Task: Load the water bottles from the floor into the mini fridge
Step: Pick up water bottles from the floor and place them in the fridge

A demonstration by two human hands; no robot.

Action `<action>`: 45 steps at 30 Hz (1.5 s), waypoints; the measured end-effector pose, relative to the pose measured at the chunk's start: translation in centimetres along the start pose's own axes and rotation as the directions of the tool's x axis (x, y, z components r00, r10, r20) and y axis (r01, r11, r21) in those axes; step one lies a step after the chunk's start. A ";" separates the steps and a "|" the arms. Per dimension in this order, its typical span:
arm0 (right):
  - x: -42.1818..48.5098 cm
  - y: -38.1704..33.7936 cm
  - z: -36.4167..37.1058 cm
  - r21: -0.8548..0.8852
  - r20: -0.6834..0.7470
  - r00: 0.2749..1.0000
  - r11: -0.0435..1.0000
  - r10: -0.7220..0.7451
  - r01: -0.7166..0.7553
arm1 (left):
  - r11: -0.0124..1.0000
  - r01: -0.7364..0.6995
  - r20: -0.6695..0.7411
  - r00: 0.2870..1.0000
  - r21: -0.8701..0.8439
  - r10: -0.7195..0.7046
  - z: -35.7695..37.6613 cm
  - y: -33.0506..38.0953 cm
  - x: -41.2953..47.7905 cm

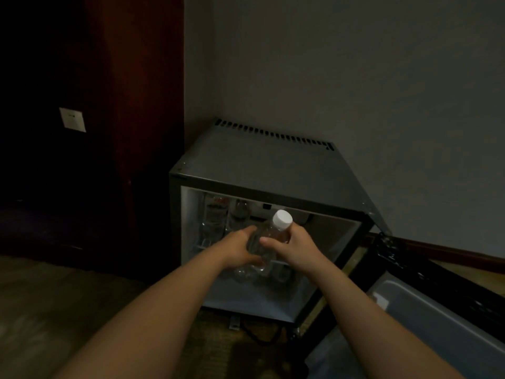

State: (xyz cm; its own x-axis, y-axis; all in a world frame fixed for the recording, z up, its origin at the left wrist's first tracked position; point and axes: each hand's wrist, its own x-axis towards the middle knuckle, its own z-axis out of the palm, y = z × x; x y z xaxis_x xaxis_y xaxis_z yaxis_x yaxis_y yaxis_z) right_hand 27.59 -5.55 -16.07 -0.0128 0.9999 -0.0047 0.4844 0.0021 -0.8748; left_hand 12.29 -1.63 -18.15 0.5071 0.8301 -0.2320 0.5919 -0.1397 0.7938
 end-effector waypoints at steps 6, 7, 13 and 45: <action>2.1 1.7 0.2 -0.080 -0.129 0.991 0.996 0.023 -0.033 | 0.996 0.033 0.023 0.999 0.081 -0.035 0.5 -0.5 2.1; 2.5 1.8 0.2 -0.108 -0.128 0.991 0.993 0.032 -0.046 | 0.996 0.030 0.023 0.999 0.085 -0.032 0.7 -0.5 2.4; 4.3 2.2 0.8 -0.029 -0.201 0.972 0.991 0.124 -0.133 | 0.997 0.061 0.018 0.998 0.039 -0.062 1.0 -1.4 4.3; 5.6 4.6 -0.3 -0.482 -0.079 0.902 0.776 0.424 -0.407 | 0.957 0.250 0.162 0.948 0.147 -0.273 1.7 -1.7 6.4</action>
State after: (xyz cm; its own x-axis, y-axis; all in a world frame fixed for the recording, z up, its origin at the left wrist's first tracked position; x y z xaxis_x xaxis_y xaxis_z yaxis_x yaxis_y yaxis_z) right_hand 29.97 0.03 -20.00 0.2627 0.9042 -0.3369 0.8027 -0.3985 -0.4436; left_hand 15.63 3.01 -21.97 0.4210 0.7377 -0.5277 0.7852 -0.0051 0.6193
